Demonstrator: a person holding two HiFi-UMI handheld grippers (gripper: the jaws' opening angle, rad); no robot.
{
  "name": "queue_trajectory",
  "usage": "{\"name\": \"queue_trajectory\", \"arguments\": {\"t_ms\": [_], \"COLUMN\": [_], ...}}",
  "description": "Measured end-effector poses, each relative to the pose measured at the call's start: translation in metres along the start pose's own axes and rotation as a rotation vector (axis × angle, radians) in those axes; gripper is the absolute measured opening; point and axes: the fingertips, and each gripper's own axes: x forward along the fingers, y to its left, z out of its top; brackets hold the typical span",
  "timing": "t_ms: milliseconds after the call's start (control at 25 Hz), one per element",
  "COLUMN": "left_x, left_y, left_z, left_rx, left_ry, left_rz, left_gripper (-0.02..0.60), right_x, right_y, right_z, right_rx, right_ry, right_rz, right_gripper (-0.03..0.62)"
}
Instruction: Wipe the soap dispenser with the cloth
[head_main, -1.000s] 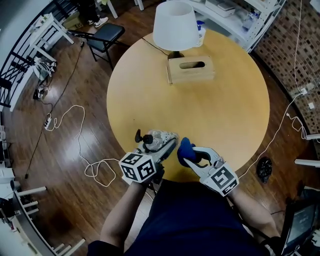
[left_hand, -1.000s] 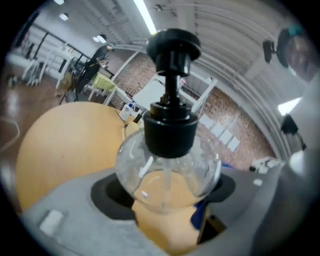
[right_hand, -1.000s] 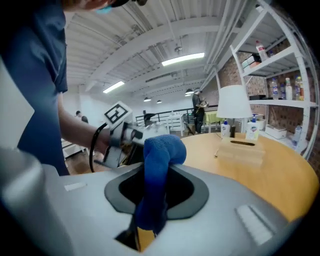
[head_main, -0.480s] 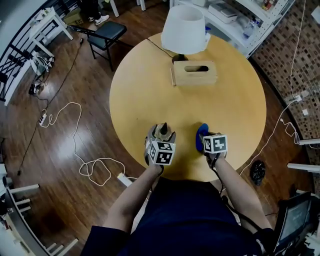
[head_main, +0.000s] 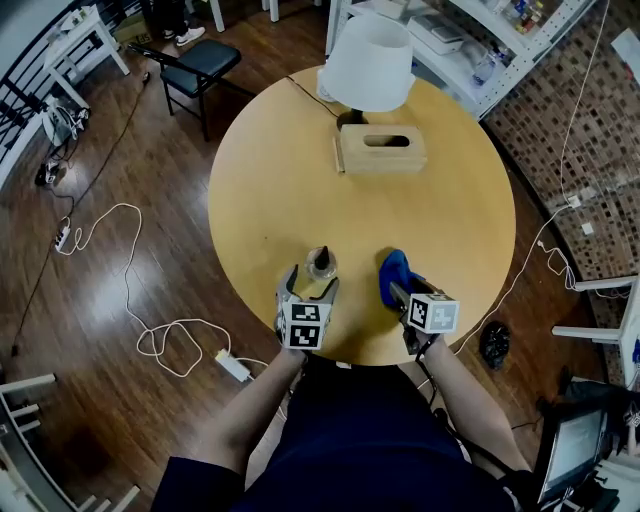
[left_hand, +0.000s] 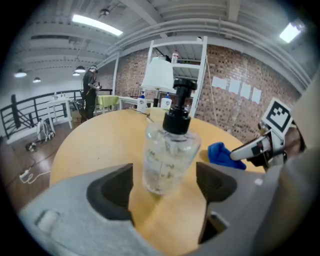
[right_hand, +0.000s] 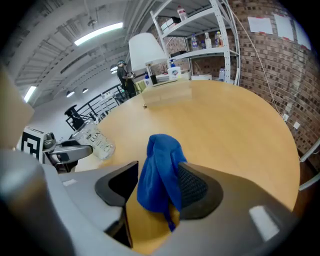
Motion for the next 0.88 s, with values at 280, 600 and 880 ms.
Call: {"name": "queue_trajectory", "arguments": {"t_ms": [280, 600, 880], "left_x": [-0.096, -0.203, -0.255], "left_y": [-0.031, -0.141, -0.283], "left_z": [-0.036, -0.045, -0.087], "left_rx": [-0.028, -0.067, -0.003], "left_ry": [-0.014, -0.135, -0.136], "left_rz": [-0.106, -0.227, -0.267], "left_gripper": [0.171, 0.002, 0.002], "right_x": [-0.077, -0.186, -0.279], "right_y": [0.030, 0.104, 0.094], "right_z": [-0.023, -0.078, -0.171], "right_rx": [-0.036, -0.200, -0.282], "right_ry": [-0.160, -0.370, -0.387], "right_rz": [0.126, 0.421, 0.509], "right_gripper": [0.062, 0.009, 0.011]}}
